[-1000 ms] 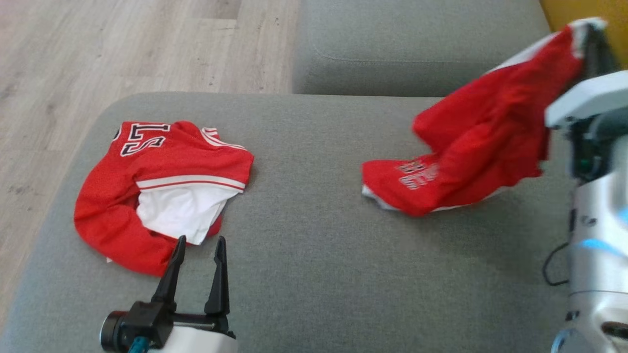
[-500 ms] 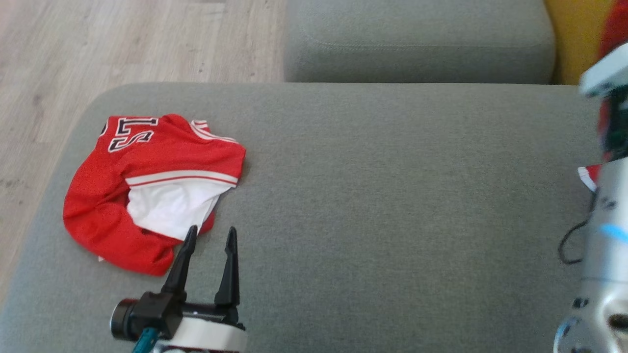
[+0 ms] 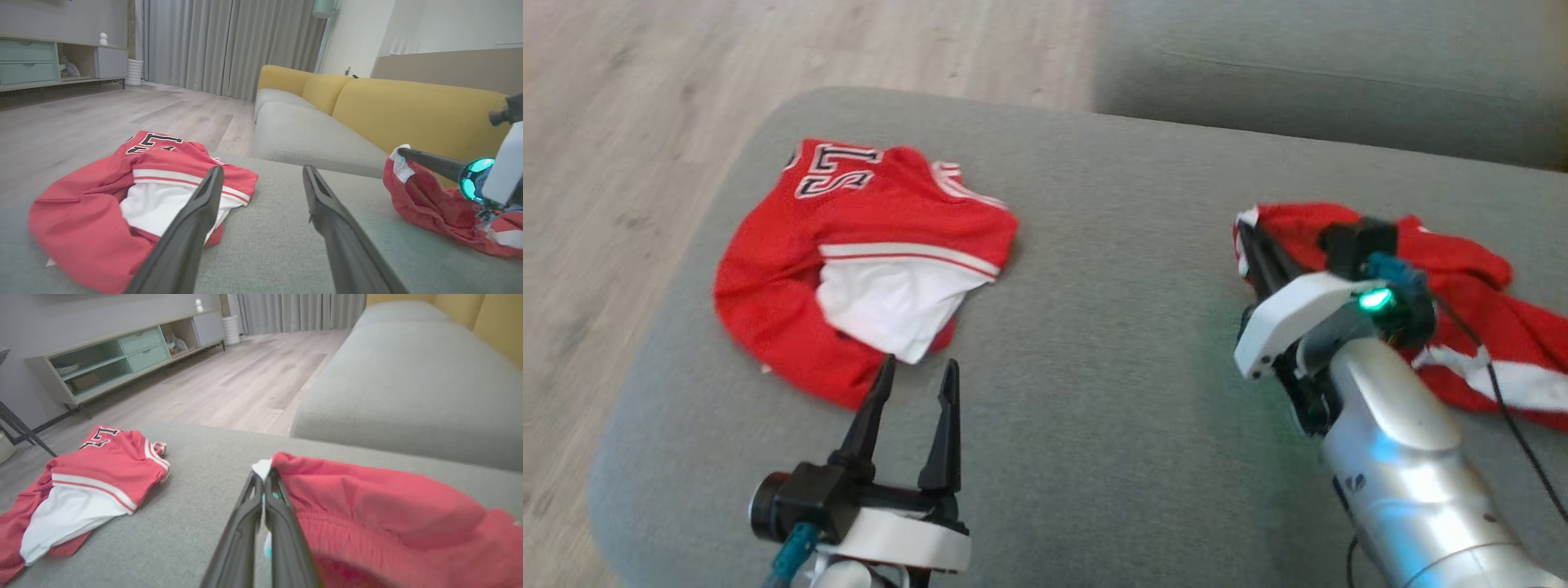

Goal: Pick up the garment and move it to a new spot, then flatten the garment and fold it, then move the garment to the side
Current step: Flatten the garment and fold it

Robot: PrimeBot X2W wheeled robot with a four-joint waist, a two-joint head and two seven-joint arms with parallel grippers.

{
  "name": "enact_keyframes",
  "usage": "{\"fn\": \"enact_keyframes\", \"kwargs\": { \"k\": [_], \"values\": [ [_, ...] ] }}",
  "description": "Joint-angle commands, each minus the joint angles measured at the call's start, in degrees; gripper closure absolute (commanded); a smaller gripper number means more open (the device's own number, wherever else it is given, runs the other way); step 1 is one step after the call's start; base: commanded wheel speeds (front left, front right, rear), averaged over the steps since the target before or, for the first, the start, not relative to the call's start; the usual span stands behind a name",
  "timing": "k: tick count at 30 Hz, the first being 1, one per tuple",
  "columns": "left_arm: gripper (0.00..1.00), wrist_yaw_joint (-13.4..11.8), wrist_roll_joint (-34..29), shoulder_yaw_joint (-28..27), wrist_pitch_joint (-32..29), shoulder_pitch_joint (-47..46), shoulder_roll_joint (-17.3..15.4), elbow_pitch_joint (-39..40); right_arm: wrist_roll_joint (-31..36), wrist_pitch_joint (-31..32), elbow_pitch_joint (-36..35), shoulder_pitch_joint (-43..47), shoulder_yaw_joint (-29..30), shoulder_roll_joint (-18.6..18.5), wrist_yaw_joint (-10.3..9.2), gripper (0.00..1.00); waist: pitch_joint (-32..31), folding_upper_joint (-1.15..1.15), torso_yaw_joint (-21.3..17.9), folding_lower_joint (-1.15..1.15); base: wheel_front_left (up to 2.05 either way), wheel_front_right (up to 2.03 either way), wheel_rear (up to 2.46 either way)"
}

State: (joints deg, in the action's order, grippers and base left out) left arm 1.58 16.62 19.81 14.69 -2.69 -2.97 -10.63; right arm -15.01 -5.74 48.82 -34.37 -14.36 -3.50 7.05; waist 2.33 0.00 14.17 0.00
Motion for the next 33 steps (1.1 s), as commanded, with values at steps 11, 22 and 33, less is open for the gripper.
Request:
{"fn": "enact_keyframes", "kwargs": {
  "k": [11,22,33],
  "values": [
    [0.0,-0.8,0.4,-0.8,0.3,-1.5,0.1,1.0,-13.7,-6.6,4.3,-5.6,-11.8,0.6,0.44,0.0,1.0,0.0,5.5,0.0,0.0,0.0,0.0],
    [0.0,-1.0,-0.3,-3.2,0.3,-1.9,0.1,2.4,-15.9,-9.2,5.7,-11.7,-14.8,0.6,0.44,0.0,-0.4,0.0,-1.6,0.0,0.0,0.0,0.0],
    [0.0,-1.5,-0.5,-6.1,0.3,-0.8,0.1,4.2,8.6,-9.2,-16.6,9.4,8.3,0.6,0.44,0.0,-1.7,0.0,-10.9,0.0,0.0,0.0,0.0]
  ]
}}
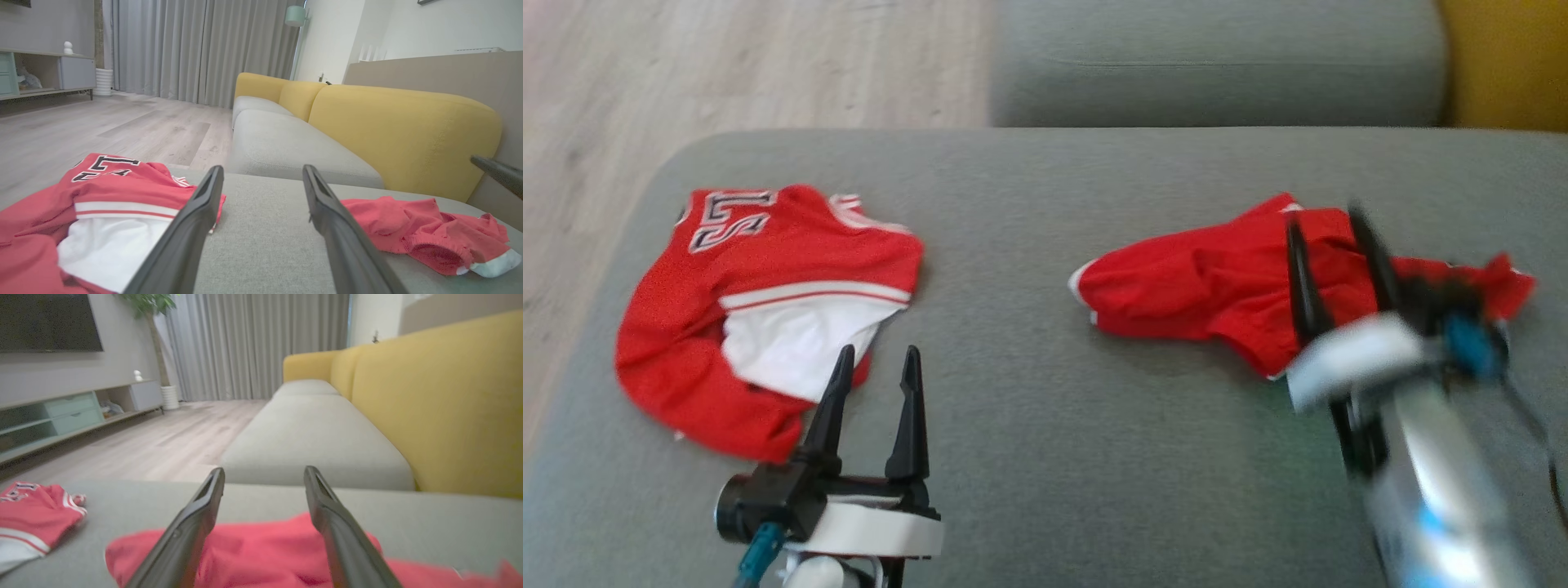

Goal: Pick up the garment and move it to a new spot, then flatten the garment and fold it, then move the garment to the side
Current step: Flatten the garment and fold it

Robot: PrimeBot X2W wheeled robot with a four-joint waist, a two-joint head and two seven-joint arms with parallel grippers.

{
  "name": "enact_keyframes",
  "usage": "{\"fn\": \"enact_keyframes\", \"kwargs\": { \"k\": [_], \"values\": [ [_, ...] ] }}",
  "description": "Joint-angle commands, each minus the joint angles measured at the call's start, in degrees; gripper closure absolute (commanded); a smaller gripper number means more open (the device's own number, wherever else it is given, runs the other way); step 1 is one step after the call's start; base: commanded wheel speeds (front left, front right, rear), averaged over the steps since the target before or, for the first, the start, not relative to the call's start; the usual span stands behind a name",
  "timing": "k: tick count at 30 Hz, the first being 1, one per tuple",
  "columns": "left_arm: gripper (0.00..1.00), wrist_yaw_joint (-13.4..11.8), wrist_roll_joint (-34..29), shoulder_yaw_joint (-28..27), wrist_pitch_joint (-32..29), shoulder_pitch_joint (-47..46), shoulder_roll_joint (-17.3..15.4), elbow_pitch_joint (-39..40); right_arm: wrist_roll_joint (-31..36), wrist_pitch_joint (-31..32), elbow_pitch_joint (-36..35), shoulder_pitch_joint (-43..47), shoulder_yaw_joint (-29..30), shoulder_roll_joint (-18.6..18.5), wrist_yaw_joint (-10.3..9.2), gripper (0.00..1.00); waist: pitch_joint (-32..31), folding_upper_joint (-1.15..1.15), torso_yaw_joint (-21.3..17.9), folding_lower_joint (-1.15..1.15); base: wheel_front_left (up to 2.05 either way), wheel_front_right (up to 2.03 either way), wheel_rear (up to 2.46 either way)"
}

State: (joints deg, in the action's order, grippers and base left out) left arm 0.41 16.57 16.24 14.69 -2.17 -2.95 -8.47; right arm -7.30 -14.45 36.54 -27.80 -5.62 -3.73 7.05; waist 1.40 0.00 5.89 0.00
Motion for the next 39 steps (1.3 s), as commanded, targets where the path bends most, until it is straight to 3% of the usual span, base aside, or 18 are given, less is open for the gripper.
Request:
{"fn": "enact_keyframes", "kwargs": {
  "k": [1,10,22,31,39],
  "values": [
    [0.0,-0.4,-0.5,-2.7,0.3,-1.2,0.1,2.0,1.4,-0.5,-6.7,5.5,0.3,0.9,0.44,0.0,-0.9,0.0,-3.2,0.0,0.0,0.0,0.0],
    [0.0,-0.2,-1.0,-3.7,0.3,-0.9,0.1,1.6,2.7,-0.5,-20.5,21.0,1.7,0.9,0.44,0.0,-0.9,0.0,-5.4,0.0,0.0,0.0,0.0],
    [0.0,0.7,-1.8,-4.0,0.3,-0.1,0.1,0.5,3.6,-0.5,-23.4,26.9,-0.5,0.9,0.44,0.0,-0.2,0.0,-5.0,0.0,0.0,0.0,0.0],
    [0.0,0.8,-1.7,-3.2,0.3,-1.4,0.1,0.4,6.3,0.5,-18.0,24.7,-5.0,0.9,0.44,0.0,1.8,0.0,-3.1,0.0,0.0,0.0,0.0],
    [0.0,0.7,-1.4,-2.0,0.3,-2.8,0.1,0.0,9.7,1.8,-10.4,19.3,-2.3,0.9,0.44,0.0,3.8,0.0,-1.1,0.0,0.0,0.0,0.0]
  ]
}}
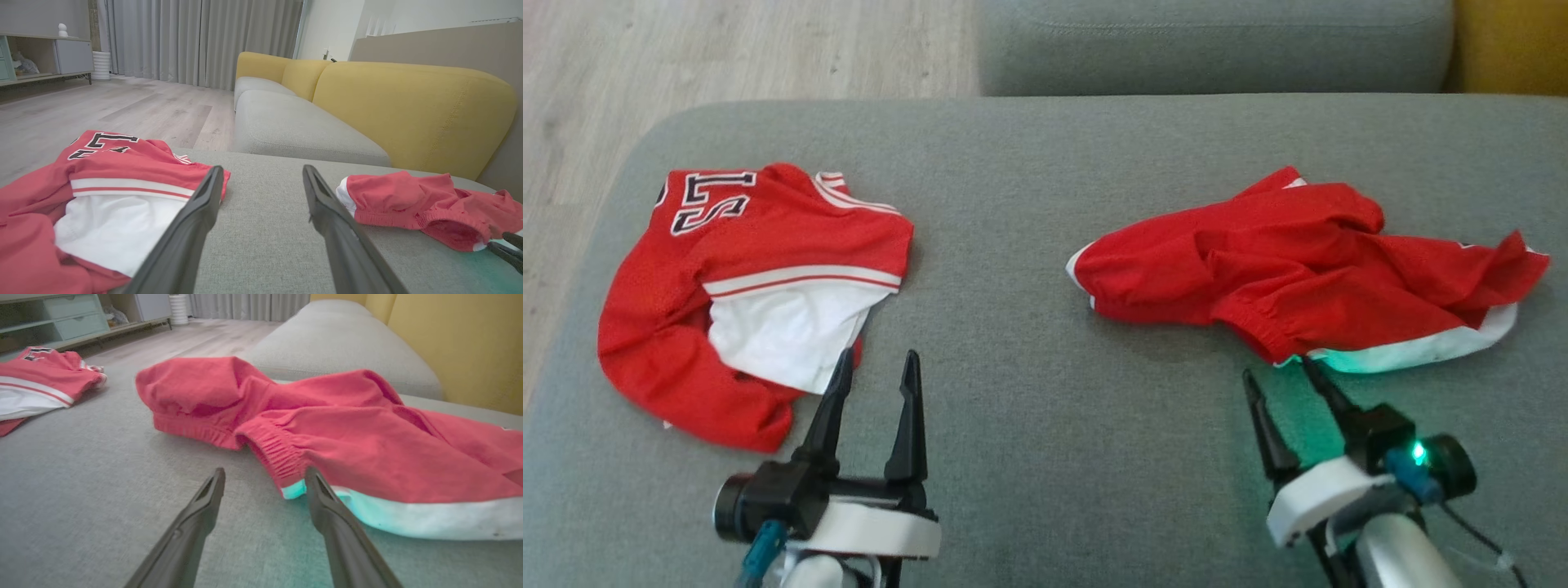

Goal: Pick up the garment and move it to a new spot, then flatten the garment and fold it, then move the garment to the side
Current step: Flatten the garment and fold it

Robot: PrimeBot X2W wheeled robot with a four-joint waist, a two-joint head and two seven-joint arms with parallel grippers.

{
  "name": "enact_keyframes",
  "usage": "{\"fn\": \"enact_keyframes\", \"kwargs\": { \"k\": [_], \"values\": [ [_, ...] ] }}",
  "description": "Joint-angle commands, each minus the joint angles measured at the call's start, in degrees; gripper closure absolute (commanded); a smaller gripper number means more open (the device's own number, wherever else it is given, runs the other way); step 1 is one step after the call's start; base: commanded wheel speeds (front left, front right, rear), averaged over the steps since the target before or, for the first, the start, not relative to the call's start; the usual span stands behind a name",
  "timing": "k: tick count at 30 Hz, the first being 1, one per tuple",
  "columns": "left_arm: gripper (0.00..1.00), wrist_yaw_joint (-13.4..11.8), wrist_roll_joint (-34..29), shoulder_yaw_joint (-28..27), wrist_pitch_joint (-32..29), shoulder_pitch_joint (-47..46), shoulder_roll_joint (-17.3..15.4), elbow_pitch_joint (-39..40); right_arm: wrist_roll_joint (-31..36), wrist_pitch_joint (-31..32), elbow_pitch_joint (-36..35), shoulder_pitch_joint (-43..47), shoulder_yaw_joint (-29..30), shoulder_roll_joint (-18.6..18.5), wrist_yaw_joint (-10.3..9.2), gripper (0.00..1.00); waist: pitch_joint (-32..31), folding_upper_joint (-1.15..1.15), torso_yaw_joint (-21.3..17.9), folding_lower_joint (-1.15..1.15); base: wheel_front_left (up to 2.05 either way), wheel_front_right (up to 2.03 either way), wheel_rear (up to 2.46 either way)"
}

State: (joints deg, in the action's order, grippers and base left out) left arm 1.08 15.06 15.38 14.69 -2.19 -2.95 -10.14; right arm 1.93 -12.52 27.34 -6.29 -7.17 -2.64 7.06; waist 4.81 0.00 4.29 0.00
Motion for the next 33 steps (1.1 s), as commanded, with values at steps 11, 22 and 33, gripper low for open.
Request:
{"fn": "enact_keyframes", "kwargs": {
  "k": [11,22,33],
  "values": [
    [0.0,-0.1,0.3,-0.6,0.3,-4.8,0.1,1.6,3.9,1.7,7.2,-8.8,3.9,-0.2,0.43,0.0,3.1,0.0,2.6,0.0,0.0,0.0,0.0],
    [0.0,-0.3,0.5,-0.5,0.3,-5.4,0.1,1.4,3.7,1.1,12.1,-12.1,1.9,-0.2,0.43,1.0,3.3,0.0,2.7,0.0,0.0,0.0,0.0],
    [0.0,-0.1,0.5,-0.9,0.3,-4.3,0.1,0.9,-9.1,4.1,5.2,-9.8,-16.0,-0.2,0.43,1.0,-0.2,0.0,1.3,0.0,0.0,0.0,0.0]
  ]
}}
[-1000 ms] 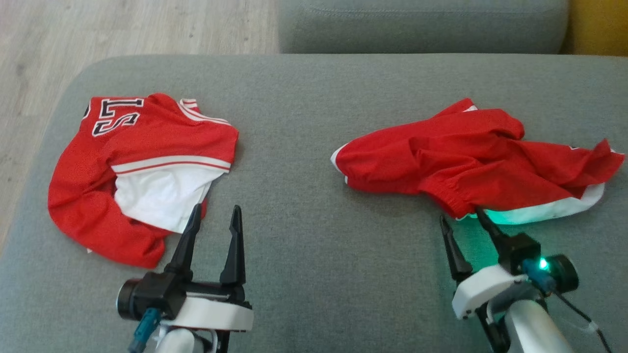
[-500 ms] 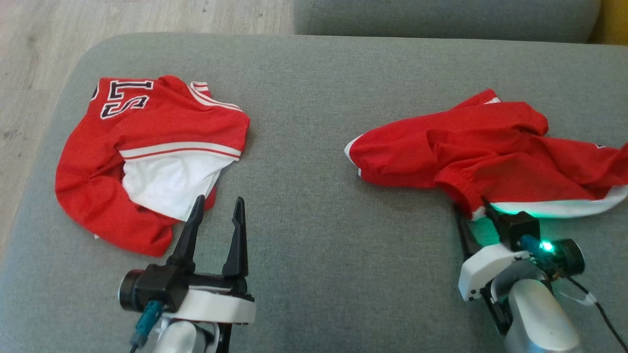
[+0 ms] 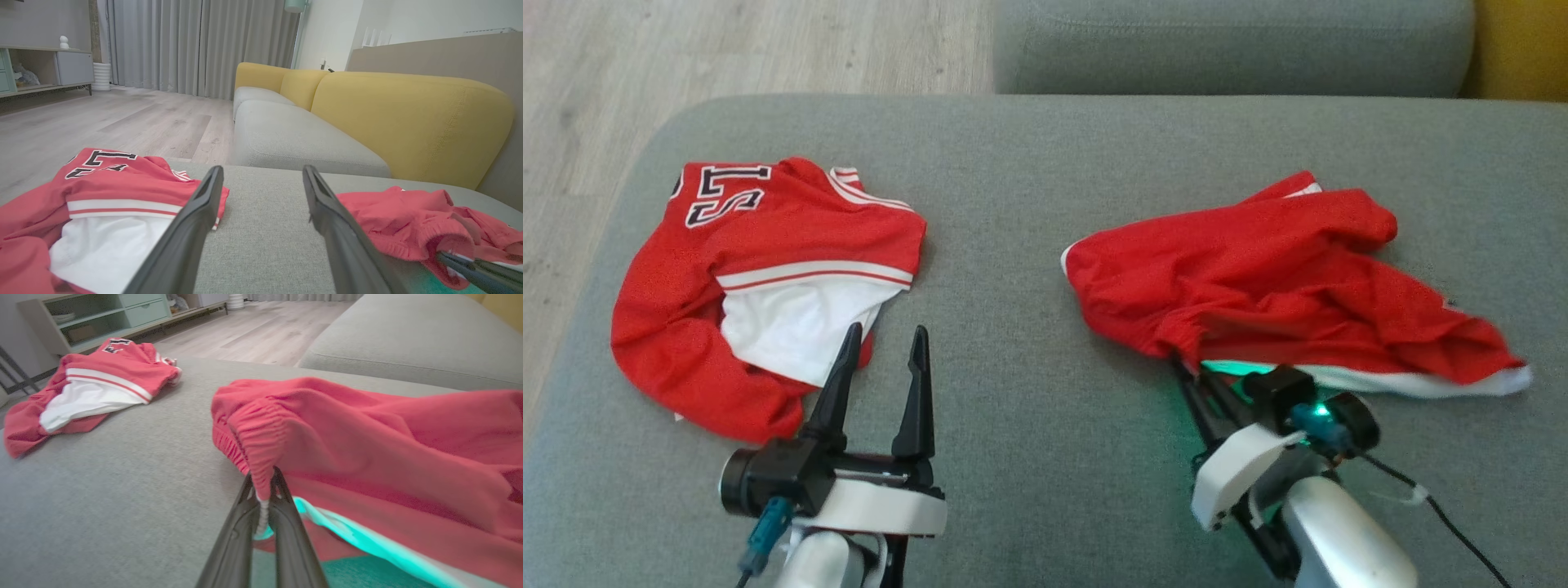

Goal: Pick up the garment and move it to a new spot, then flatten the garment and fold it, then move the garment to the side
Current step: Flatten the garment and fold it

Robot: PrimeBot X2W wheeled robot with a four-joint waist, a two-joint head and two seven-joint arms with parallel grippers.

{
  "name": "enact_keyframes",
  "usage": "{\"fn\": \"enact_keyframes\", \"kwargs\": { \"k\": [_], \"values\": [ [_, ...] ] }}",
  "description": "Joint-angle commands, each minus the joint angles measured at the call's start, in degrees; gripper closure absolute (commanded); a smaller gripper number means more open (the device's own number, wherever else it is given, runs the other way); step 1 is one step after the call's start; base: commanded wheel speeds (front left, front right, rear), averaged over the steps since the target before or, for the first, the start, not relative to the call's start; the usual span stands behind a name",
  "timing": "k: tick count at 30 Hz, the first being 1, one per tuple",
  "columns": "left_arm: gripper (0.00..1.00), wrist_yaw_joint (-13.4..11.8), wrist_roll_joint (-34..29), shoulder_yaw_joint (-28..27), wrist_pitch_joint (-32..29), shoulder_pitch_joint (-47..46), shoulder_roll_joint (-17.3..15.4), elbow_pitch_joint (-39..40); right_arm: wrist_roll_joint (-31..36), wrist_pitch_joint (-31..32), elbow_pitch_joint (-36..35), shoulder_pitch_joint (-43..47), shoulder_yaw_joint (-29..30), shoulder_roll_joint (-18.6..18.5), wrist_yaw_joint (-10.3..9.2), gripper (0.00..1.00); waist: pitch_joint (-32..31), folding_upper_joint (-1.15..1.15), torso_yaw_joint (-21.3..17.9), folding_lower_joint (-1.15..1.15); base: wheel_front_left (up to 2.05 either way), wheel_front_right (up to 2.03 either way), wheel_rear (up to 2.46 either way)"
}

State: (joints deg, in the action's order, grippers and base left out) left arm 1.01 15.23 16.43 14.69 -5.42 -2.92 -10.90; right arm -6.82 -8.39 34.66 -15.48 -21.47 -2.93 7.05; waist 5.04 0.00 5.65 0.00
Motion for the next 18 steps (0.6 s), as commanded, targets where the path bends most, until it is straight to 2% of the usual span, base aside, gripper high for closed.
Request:
{"fn": "enact_keyframes", "kwargs": {
  "k": [1,9,10,11,12,18],
  "values": [
    [0.0,-0.1,0.3,-2.0,0.3,-1.0,0.0,1.6,-0.9,0.4,-2.8,-0.5,-2.9,0.1,0.44,1.0,-0.7,0.0,0.0,0.0,0.0,0.0,0.0],
    [0.0,0.2,-0.1,-2.6,0.3,0.3,0.0,1.7,-7.3,3.5,-7.2,0.9,-11.4,0.1,0.44,1.0,-2.3,0.0,1.2,0.0,0.0,0.0,0.0],
    [0.0,0.2,-0.2,-2.7,0.3,0.5,0.0,1.7,-8.0,3.6,-7.3,1.1,-11.6,0.1,0.44,0.74,-2.4,0.0,1.4,0.0,0.0,0.0,0.0],
    [0.0,0.3,-0.3,-2.8,0.3,0.6,0.0,1.7,-8.6,3.7,-7.4,1.1,-11.9,0.1,0.44,0.14,-2.5,0.0,1.6,0.0,0.0,0.0,0.0],
    [0.0,0.4,-0.3,-2.8,0.3,0.6,0.0,1.7,-9.2,3.9,-7.4,1.1,-12.6,0.1,0.44,0.0,-2.6,0.0,1.8,0.0,0.0,0.0,0.0],
    [0.0,0.4,-0.6,-3.4,0.3,1.0,0.0,1.6,-8.6,3.6,-6.9,0.7,-11.3,0.1,0.44,0.0,-3.1,0.0,1.4,0.0,0.0,0.0,0.0]
  ]
}}
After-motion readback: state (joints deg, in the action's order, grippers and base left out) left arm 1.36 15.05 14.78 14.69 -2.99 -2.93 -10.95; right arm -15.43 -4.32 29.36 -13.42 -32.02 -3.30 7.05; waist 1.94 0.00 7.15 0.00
